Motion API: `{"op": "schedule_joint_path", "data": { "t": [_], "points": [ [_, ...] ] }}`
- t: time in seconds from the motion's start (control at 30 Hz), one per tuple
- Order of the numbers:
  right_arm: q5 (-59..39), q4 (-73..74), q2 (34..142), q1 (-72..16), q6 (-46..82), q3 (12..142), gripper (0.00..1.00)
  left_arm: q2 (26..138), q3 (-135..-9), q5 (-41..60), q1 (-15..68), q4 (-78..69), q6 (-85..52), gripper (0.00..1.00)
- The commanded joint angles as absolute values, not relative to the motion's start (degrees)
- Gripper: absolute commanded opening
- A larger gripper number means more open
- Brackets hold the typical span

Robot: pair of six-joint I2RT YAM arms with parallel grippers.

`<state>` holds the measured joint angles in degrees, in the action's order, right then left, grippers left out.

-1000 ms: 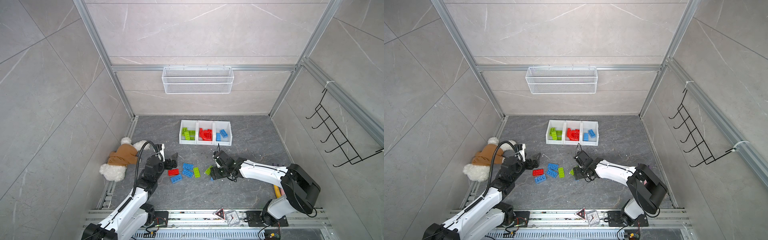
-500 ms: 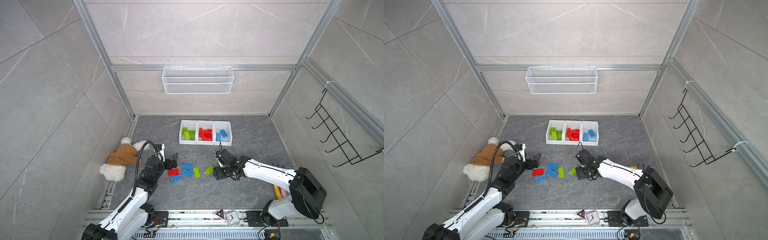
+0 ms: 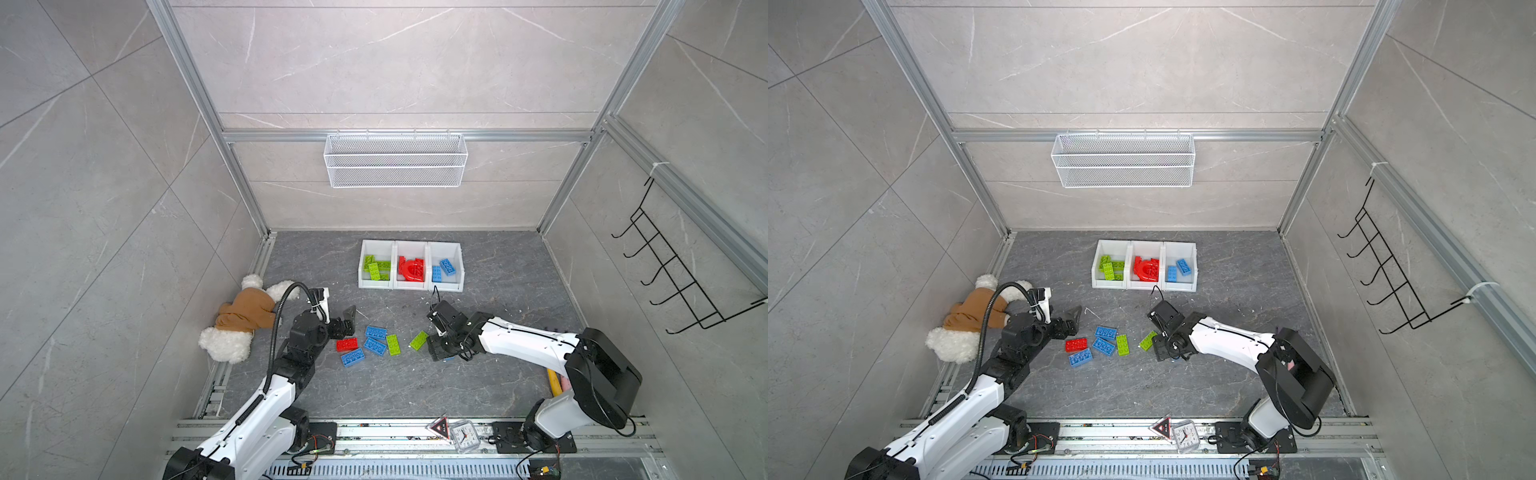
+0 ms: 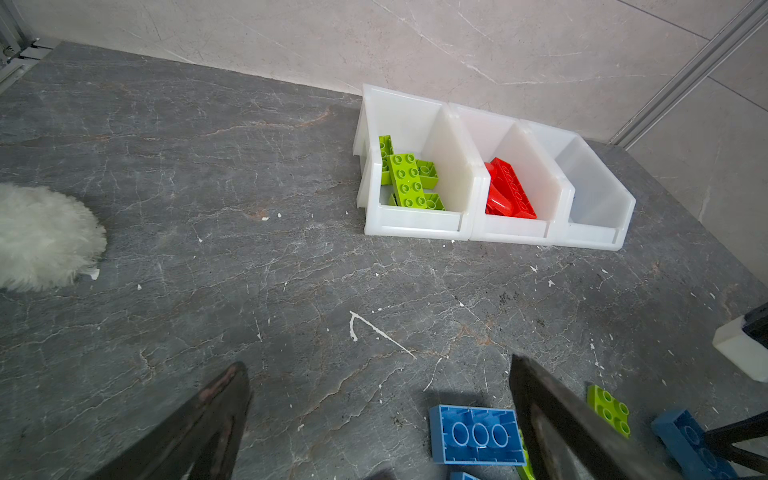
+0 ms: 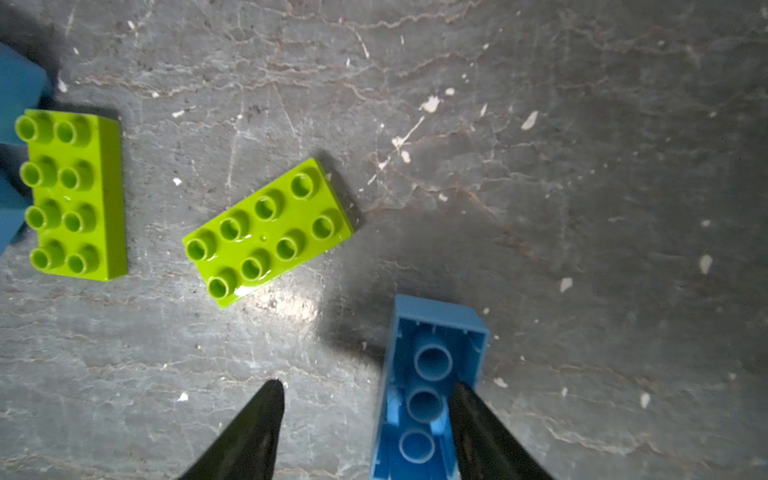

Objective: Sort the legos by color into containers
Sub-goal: 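Lower and close the right gripper on the blue brick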

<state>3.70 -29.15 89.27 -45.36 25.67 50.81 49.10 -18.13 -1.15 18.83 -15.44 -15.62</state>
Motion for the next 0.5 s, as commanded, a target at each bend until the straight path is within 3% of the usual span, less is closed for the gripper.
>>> {"op": "schedule_joint_path", "data": {
  "t": [0.0,0.47],
  "points": [
    [5.49,-30.16,91.20,-45.90,24.70,52.25,0.63,48.88,-19.50,-0.61,18.77,-17.57,-15.38,1.00],
    [9.25,-30.40,91.06,-47.58,24.62,53.58,0.37,48.36,-19.43,-0.94,18.72,-17.14,-15.18,1.00]
  ]
}}
